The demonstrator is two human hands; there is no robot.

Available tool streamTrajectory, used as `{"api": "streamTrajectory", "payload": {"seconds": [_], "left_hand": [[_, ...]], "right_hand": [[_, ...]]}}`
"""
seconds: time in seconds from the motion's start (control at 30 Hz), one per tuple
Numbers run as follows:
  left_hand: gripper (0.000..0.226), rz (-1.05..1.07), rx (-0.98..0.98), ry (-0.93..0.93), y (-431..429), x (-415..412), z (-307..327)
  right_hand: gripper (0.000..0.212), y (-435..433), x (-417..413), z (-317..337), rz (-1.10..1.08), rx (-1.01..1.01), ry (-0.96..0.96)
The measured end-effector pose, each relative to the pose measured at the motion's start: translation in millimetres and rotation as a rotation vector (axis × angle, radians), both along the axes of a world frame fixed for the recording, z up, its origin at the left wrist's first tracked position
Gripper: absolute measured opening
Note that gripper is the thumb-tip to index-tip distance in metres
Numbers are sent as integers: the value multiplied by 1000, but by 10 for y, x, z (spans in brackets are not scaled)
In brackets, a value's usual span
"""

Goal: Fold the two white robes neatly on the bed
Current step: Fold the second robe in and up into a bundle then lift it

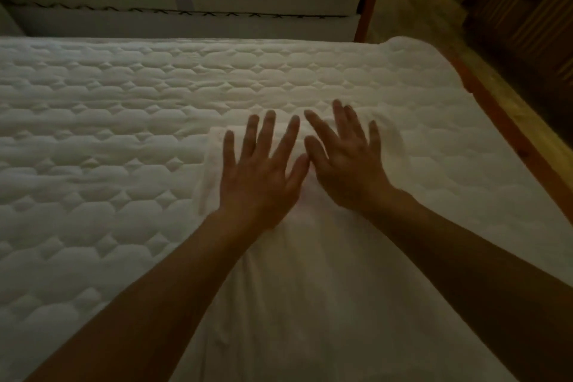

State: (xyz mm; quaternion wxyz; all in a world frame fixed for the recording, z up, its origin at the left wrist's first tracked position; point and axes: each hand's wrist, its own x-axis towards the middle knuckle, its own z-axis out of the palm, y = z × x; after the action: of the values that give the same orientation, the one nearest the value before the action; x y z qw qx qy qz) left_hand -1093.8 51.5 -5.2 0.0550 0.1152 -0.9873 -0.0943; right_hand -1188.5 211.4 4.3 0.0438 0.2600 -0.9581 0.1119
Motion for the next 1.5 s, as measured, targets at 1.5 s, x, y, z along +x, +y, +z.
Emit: {"api": "streamTrajectory", "payload": {"seconds": [1.5], "left_hand": [[69,434,175,-379,-1456,5745,-761]], "right_hand": [[83,-452,4654,-366,-225,398,-316]]}}
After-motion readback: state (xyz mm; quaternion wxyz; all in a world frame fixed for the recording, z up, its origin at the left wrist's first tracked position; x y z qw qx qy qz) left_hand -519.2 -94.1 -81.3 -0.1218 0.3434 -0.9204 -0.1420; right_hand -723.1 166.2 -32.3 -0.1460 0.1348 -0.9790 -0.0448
